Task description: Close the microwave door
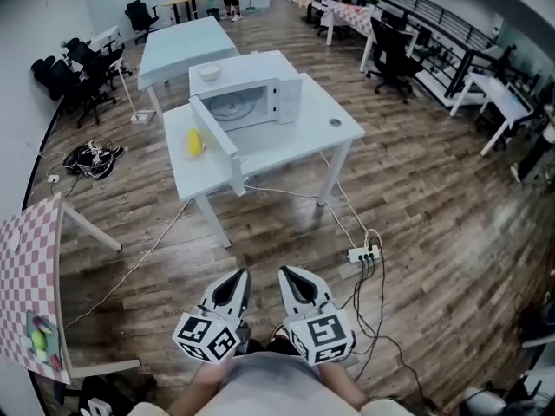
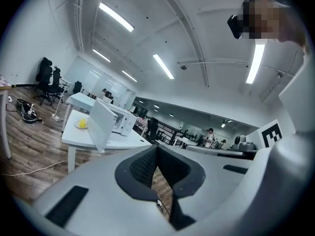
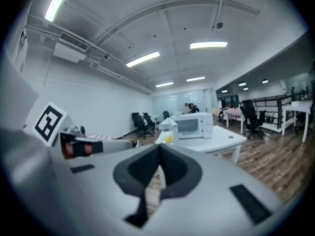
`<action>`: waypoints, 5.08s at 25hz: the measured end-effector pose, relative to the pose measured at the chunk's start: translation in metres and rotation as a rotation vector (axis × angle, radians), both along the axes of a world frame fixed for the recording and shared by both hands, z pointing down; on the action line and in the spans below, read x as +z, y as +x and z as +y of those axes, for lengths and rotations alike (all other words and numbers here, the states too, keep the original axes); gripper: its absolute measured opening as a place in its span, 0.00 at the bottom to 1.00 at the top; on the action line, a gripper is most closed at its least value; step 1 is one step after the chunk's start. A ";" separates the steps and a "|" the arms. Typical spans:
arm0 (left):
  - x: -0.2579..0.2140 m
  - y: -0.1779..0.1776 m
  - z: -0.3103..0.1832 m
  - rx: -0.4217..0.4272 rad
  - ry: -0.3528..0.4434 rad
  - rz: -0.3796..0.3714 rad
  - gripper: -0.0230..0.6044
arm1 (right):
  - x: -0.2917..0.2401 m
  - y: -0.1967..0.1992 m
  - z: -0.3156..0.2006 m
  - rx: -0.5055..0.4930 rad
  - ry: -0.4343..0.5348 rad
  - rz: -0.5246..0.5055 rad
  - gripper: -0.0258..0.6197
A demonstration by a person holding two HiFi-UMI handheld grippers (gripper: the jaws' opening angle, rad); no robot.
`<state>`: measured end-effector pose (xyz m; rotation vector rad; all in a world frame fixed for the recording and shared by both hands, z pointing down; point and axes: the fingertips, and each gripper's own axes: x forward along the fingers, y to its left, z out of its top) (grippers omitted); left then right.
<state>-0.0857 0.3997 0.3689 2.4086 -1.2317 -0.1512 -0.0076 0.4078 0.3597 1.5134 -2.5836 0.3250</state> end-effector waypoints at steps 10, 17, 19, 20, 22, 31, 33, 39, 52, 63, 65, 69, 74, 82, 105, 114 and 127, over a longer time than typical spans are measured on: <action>-0.001 0.024 -0.020 -0.016 -0.002 -0.019 0.06 | 0.006 0.017 -0.022 -0.021 -0.025 -0.017 0.07; 0.006 0.024 -0.045 -0.019 -0.035 0.002 0.06 | 0.012 0.013 -0.045 -0.050 -0.043 -0.022 0.07; 0.007 0.024 -0.054 -0.017 -0.048 0.011 0.06 | 0.014 0.013 -0.055 -0.056 -0.048 -0.017 0.07; 0.007 0.024 -0.059 -0.015 -0.050 0.015 0.06 | 0.014 0.012 -0.061 -0.058 -0.050 -0.016 0.07; 0.008 0.024 -0.069 -0.013 -0.054 0.019 0.06 | 0.015 0.011 -0.071 -0.065 -0.053 -0.018 0.07; 0.015 0.013 -0.119 -0.027 -0.077 0.027 0.06 | 0.019 -0.004 -0.122 -0.107 -0.075 -0.017 0.07; 0.015 0.009 -0.130 -0.030 -0.081 0.029 0.06 | 0.019 -0.010 -0.133 -0.114 -0.080 -0.020 0.07; 0.021 0.002 -0.161 -0.033 -0.100 0.024 0.06 | 0.022 -0.020 -0.165 -0.136 -0.098 -0.016 0.07; 0.033 -0.017 -0.224 -0.019 -0.140 0.018 0.06 | 0.028 -0.033 -0.232 -0.142 -0.138 -0.028 0.07; 0.031 -0.049 -0.272 -0.029 -0.143 0.037 0.06 | 0.030 -0.059 -0.281 -0.154 -0.153 -0.026 0.07; 0.032 -0.053 -0.281 -0.022 -0.141 0.041 0.06 | 0.030 -0.062 -0.289 -0.150 -0.154 -0.021 0.07; 0.032 -0.058 -0.301 0.002 -0.134 0.052 0.06 | 0.029 -0.065 -0.308 -0.124 -0.152 -0.006 0.07; 0.034 -0.063 -0.322 0.044 -0.130 0.063 0.06 | 0.027 -0.070 -0.328 -0.095 -0.147 0.012 0.07; 0.040 -0.071 -0.338 0.110 -0.137 0.070 0.06 | 0.031 -0.079 -0.340 -0.057 -0.151 0.033 0.07; 0.041 -0.064 -0.352 0.204 -0.144 0.092 0.06 | 0.035 -0.079 -0.346 -0.042 -0.181 0.040 0.07; 0.046 -0.044 -0.357 0.238 -0.162 0.106 0.06 | 0.036 -0.071 -0.349 -0.043 -0.196 0.032 0.07; 0.045 -0.031 -0.373 0.244 -0.178 0.117 0.06 | 0.036 -0.057 -0.362 -0.047 -0.209 0.005 0.07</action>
